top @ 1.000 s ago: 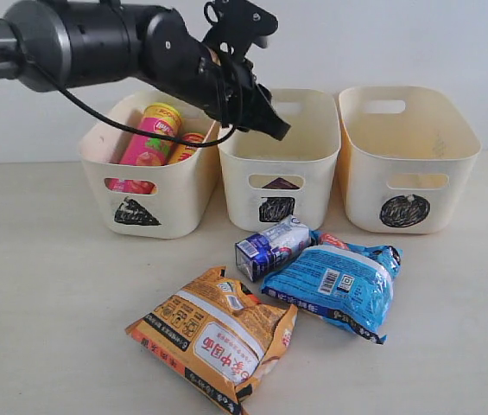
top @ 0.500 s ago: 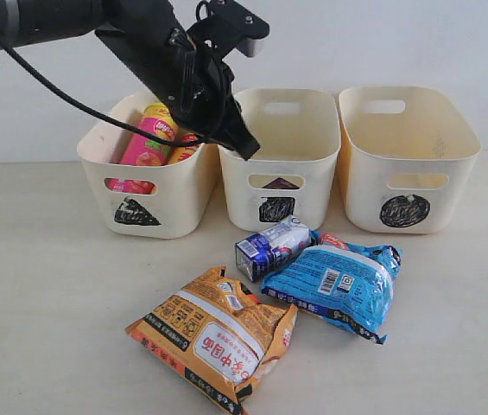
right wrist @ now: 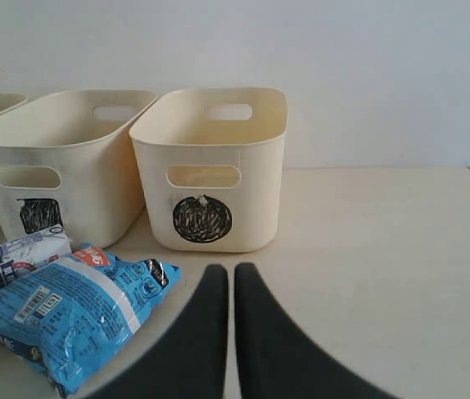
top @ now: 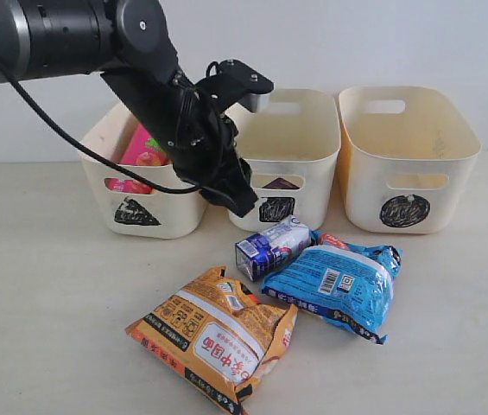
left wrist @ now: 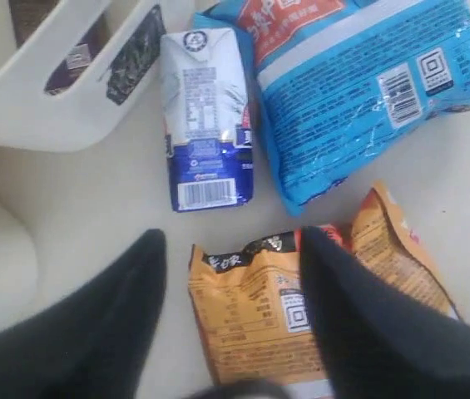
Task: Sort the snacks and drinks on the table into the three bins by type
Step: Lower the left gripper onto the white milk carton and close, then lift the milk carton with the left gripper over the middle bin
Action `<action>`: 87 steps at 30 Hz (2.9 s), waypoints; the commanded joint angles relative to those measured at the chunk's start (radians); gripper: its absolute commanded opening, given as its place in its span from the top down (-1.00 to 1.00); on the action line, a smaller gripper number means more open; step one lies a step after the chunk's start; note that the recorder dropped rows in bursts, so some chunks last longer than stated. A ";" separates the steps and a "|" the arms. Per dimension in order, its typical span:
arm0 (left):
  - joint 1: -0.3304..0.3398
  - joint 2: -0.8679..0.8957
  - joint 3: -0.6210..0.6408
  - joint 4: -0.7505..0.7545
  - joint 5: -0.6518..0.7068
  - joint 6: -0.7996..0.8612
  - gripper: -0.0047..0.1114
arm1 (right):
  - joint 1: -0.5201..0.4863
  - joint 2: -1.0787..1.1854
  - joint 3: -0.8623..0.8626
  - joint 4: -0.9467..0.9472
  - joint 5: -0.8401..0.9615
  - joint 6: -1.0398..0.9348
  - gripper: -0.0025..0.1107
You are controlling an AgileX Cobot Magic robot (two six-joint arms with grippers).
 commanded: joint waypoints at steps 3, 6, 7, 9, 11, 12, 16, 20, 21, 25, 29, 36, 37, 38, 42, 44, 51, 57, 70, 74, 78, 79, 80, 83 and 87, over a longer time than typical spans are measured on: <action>0.001 0.067 0.005 -0.081 -0.039 0.039 -0.43 | 0.000 -0.005 0.000 -0.001 -0.003 -0.002 0.96; -0.001 0.102 0.005 -0.081 -0.089 0.027 -0.43 | 0.000 -0.005 0.000 -0.001 -0.003 -0.002 0.96; -0.001 0.112 0.005 -0.081 -0.116 0.019 -0.43 | 0.000 -0.005 0.000 -0.001 -0.003 -0.002 0.96; -0.003 0.132 0.005 -0.081 -0.156 0.009 -0.43 | 0.000 -0.005 0.000 -0.001 -0.003 -0.002 0.96; -0.003 0.147 0.005 -0.081 -0.176 0.009 -0.43 | 0.000 -0.005 0.000 -0.001 -0.003 -0.002 0.96; -0.003 0.153 0.005 -0.081 -0.181 0.009 -0.43 | 0.000 -0.005 0.000 -0.001 -0.003 -0.002 0.96; -0.003 0.175 0.005 -0.063 -0.187 0.009 -0.43 | 0.000 -0.005 0.000 -0.001 -0.003 -0.002 0.96; -0.007 0.205 0.005 -0.058 -0.192 0.009 -0.43 | 0.000 -0.005 0.000 -0.001 -0.003 -0.002 0.96; -0.012 0.213 0.005 -0.040 -0.201 0.009 -0.43 | 0.000 -0.005 0.000 -0.001 -0.003 -0.002 0.96; -0.043 0.239 0.005 0.041 -0.262 -0.022 -0.43 | 0.000 -0.005 0.000 -0.001 -0.003 -0.002 0.96; -0.073 0.250 0.005 0.165 -0.350 -0.147 -0.43 | 0.000 -0.005 0.000 -0.001 -0.003 -0.002 0.96; -0.080 0.252 0.005 0.285 -0.370 -0.259 -0.43 | 0.000 -0.005 0.000 -0.001 -0.003 -0.002 0.96; -0.080 0.256 0.005 0.287 -0.370 -0.259 -0.43 | 0.000 -0.005 0.000 -0.001 -0.003 -0.002 0.96; -0.080 0.259 0.005 0.287 -0.380 -0.259 -0.42 | 0.000 -0.005 0.000 -0.001 -0.003 -0.002 0.96; -0.080 0.278 0.005 0.287 -0.419 -0.260 -0.37 | 0.000 -0.005 0.000 -0.001 -0.003 -0.002 0.96; -0.080 0.294 0.005 0.287 -0.423 -0.260 -0.35 | 0.000 -0.005 0.000 -0.001 -0.003 -0.002 0.96; -0.080 0.313 0.005 0.287 -0.421 -0.260 -0.27 | 0.000 -0.005 0.000 -0.001 -0.003 -0.002 0.96; -0.080 0.313 0.005 0.287 -0.435 -0.258 0.36 | 0.000 -0.005 0.000 -0.001 -0.003 -0.002 0.96; -0.082 0.114 0.005 0.292 -0.127 -0.165 0.85 | 0.000 -0.005 0.000 -0.001 -0.003 -0.002 0.96; -0.082 0.075 0.005 0.207 -0.046 -0.050 0.85 | 0.000 -0.005 0.000 -0.001 -0.003 -0.002 0.96; -0.082 0.031 0.005 0.154 -0.037 0.006 0.85 | 0.000 -0.005 0.000 -0.001 -0.003 -0.002 0.96; -0.082 0.020 0.005 0.150 -0.046 0.006 0.85 | 0.000 -0.005 0.000 -0.001 -0.003 -0.002 0.96; -0.082 0.003 0.005 0.146 -0.056 0.006 0.85 | 0.000 -0.005 0.000 -0.001 -0.003 -0.002 0.96; -0.082 -0.040 0.005 0.143 -0.063 0.006 0.85 | 0.000 -0.005 0.000 -0.001 -0.003 -0.002 0.96; -0.082 -0.094 0.005 0.143 -0.135 0.006 0.85 | 0.000 -0.005 0.000 -0.001 -0.003 -0.002 0.96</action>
